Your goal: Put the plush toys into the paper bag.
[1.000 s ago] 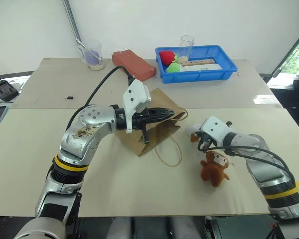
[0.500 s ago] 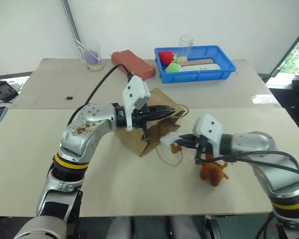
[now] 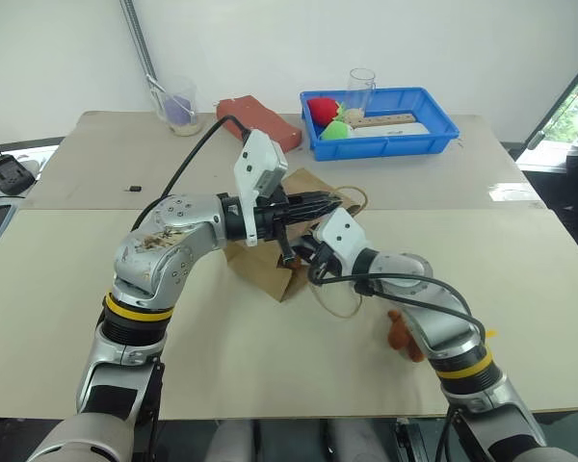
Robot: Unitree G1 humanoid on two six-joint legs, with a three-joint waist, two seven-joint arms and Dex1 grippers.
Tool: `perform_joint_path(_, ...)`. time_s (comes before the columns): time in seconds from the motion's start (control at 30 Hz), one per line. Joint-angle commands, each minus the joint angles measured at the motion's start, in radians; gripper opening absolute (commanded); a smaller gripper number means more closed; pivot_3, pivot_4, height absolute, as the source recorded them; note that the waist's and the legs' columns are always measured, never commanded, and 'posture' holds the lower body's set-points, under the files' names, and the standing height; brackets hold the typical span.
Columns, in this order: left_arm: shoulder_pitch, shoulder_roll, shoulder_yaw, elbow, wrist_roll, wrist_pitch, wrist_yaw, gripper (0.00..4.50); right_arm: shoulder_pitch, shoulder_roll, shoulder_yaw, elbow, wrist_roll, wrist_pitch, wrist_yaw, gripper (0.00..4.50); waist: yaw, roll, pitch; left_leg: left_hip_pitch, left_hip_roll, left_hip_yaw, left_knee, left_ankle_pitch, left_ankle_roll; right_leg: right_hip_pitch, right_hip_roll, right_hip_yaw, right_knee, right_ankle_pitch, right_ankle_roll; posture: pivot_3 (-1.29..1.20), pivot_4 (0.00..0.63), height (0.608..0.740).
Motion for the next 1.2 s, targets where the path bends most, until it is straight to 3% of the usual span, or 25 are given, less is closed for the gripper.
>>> perform_joint_path(0.03, -0.017, 0.002, 0.016, -0.036, -0.018, 0.004, 0.007, 0.0, 0.015, -0.004, -0.05, -0.065, 0.014, -0.022, -0.007, 2.83, 0.001, 0.0, 0.0, 0.0, 0.0, 0.0, 0.0, 0.0, 0.0, 0.0, 0.0, 0.0, 0.0, 0.0, 0.0, 0.0, 0.15, 0.74)
perform_joint_path(0.2, -0.013, -0.003, 0.008, -0.033, -0.012, -0.003, 0.01, 0.0, 0.075, -0.103, -0.138, -0.207, 0.122, 0.074, 0.098, 4.48, 0.003, 0.0, 0.0, 0.0, 0.0, 0.0, 0.0, 0.0, 0.0, 0.0, 0.0, 0.0, 0.0, 0.0, 0.0, 0.0, 0.15, 0.74)
perform_joint_path(0.47, -0.006, 0.005, 0.001, -0.023, -0.006, -0.018, -0.003, 0.0, 0.298, -0.488, -0.374, -0.437, 0.372, 0.19, 0.4, 4.48, 0.014, 0.0, 0.0, 0.0, 0.0, 0.0, 0.0, 0.0, 0.001, 0.002, 0.0, -0.001, -0.002, 0.0, 0.0, 0.0, 0.15, 0.74)
perform_joint_path(0.63, -0.003, 0.006, 0.001, -0.021, -0.006, -0.019, -0.008, 0.0, 0.513, -0.667, -0.408, -0.409, 0.251, 0.051, 0.439, 4.48, 0.017, -0.001, 0.0, 0.001, 0.0, 0.001, 0.0, 0.0, 0.001, 0.003, 0.0, 0.0, -0.002, -0.001, 0.001, 0.0, 0.15, 0.74)
perform_joint_path(0.87, 0.003, 0.014, 0.005, -0.026, -0.006, -0.015, -0.009, 0.0, 0.638, -0.713, -0.372, -0.31, 0.101, -0.097, 0.395, 4.48, 0.018, -0.001, 0.001, 0.001, 0.0, 0.002, 0.001, 0.0, 0.001, 0.003, 0.0, 0.001, -0.002, -0.001, 0.001, 0.0, 0.15, 0.74)
perform_joint_path(0.97, 0.008, 0.019, 0.007, -0.034, -0.007, -0.011, -0.007, 0.0, 0.643, -0.705, -0.353, -0.263, 0.045, -0.153, 0.365, 3.67, 0.02, -0.001, 0.001, 0.001, 0.0, 0.002, 0.001, 0.0, 0.001, 0.003, 0.0, 0.001, -0.002, -0.001, 0.001, 0.0, 0.15, 0.74)
perform_joint_path(1.2, 0.013, 0.036, 0.018, -0.046, -0.025, 0.004, -0.012, 0.0, 0.65, -0.706, -0.35, -0.199, -0.003, -0.24, 0.361, 1.26, 0.024, -0.001, 0.001, 0.001, -0.001, 0.002, 0.001, 0.0, 0.001, 0.003, 0.0, 0.001, -0.002, -0.001, 0.001, 0.0, 0.15, 0.74)
